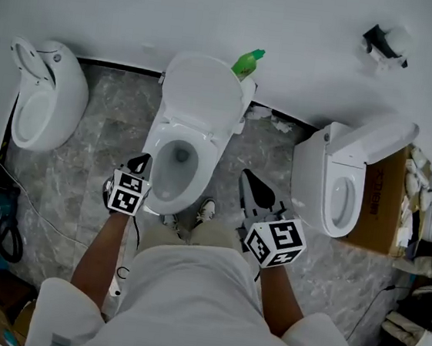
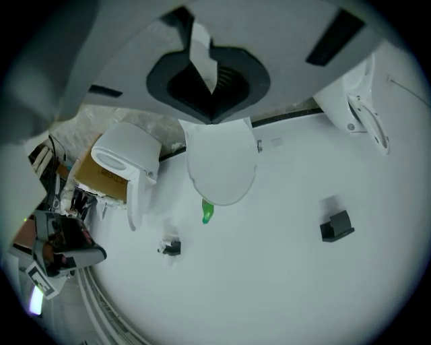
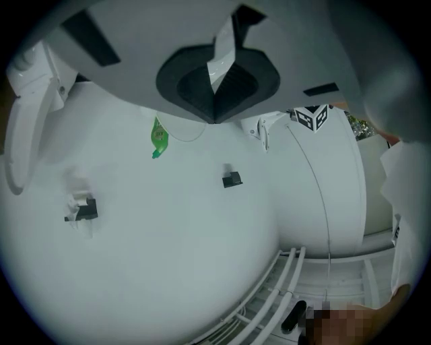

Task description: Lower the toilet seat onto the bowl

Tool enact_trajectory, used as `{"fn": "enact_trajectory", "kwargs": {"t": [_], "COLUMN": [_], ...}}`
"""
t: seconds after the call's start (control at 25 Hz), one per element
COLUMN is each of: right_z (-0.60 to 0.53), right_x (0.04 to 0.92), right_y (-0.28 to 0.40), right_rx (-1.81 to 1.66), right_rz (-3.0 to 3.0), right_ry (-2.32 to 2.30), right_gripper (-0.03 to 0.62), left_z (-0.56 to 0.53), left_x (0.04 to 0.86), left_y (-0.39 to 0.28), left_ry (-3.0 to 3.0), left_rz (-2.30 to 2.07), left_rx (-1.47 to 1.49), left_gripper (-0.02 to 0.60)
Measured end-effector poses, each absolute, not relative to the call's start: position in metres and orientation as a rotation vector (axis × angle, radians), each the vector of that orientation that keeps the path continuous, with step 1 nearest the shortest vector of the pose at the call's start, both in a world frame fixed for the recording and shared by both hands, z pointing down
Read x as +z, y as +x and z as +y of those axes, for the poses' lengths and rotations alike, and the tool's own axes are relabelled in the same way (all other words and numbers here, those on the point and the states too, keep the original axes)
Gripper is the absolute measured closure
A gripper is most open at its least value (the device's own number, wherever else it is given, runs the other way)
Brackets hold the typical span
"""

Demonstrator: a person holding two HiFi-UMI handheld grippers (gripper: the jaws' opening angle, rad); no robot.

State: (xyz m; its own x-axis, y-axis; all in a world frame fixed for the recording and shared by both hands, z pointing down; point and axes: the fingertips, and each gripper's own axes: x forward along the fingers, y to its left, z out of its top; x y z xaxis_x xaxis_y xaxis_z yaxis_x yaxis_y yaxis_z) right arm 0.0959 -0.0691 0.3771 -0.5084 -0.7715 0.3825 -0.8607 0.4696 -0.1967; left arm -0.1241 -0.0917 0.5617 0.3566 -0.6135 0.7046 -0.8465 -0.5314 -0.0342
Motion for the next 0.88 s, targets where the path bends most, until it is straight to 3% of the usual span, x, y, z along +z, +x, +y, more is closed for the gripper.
{"fn": "enact_trajectory", "kwargs": {"t": [0.52, 0.88], "right_z": [-0.108, -0.137], "right_x": [0.314, 0.288], "right_y": [0.132, 0.138], "right_rx": [0.404, 0.349], "right_rz": [-2.578, -2.616], "right_ry": [1.522, 1.519], "right_gripper": [0.597, 0.597], "left_z": [-0.135, -0.142], "left_x": [0.383, 0.312], "left_y": [-0.122, -0.140], "left_ry": [2.443, 2.464], "left_rz": [-1.564, -1.720], "left_rx": [0.694, 0.544], "left_gripper": [0.575, 0.576]}}
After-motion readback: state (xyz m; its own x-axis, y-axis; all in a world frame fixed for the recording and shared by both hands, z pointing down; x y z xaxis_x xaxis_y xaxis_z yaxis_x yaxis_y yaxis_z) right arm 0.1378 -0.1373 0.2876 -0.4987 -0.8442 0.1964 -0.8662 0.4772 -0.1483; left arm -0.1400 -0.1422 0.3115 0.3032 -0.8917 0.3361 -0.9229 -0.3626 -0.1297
